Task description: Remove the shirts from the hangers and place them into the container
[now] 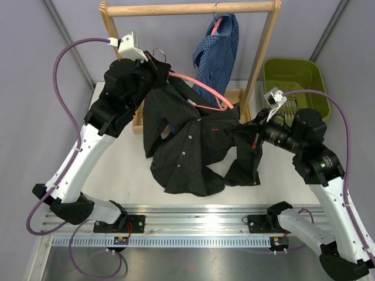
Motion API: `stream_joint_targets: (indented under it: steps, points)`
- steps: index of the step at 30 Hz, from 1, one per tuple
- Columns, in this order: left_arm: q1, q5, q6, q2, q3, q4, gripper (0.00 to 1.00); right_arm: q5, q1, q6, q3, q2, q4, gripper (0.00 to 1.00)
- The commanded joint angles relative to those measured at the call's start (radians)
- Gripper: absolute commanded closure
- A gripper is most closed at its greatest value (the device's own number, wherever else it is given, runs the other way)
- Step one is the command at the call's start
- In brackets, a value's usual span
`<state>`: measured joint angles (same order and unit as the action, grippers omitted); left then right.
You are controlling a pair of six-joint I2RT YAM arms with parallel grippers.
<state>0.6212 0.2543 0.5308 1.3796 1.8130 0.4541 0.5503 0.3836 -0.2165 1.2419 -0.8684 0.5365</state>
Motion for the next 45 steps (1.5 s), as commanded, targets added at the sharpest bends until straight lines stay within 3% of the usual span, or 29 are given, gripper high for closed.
stream_joint_targets:
  steps: [1, 10, 15, 18, 24, 33, 41, 45]
  points:
    - [0.003, 0.109, -0.044, 0.013, 0.063, -0.092, 1.00, 0.037, -0.002, -0.003, -0.010, 0.095, -0.003, 1.00]
    - [-0.032, 0.194, -0.074, 0.006, 0.072, -0.149, 1.00, 0.013, -0.002, 0.000, -0.067, 0.169, 0.108, 1.00]
    - [-0.032, 0.151, -0.039, 0.013, 0.092, -0.154, 1.00, -0.050, -0.002, -0.015, -0.101, 0.125, 0.123, 1.00]
    - [-0.032, 0.102, 0.012, 0.000, 0.066, -0.170, 1.00, -0.166, 0.000, -0.027, -0.090, 0.045, 0.172, 1.00]
    - [-0.029, -0.085, 0.220, -0.096, -0.125, -0.342, 1.00, -0.227, 0.000, -0.033, -0.085, -0.067, 0.182, 1.00]
    - [0.032, -0.124, 0.440, -0.221, -0.371, -0.520, 1.00, -0.199, 0.005, -0.052, -0.114, -0.098, 0.100, 1.00]
    - [0.046, -0.136, 0.540, -0.257, -0.465, -0.627, 1.00, -0.211, 0.015, -0.060, -0.111, -0.121, 0.088, 1.00]
    - [0.045, -0.156, 0.563, -0.266, -0.458, -0.682, 1.00, -0.298, 0.021, -0.052, -0.099, -0.171, 0.147, 1.00]
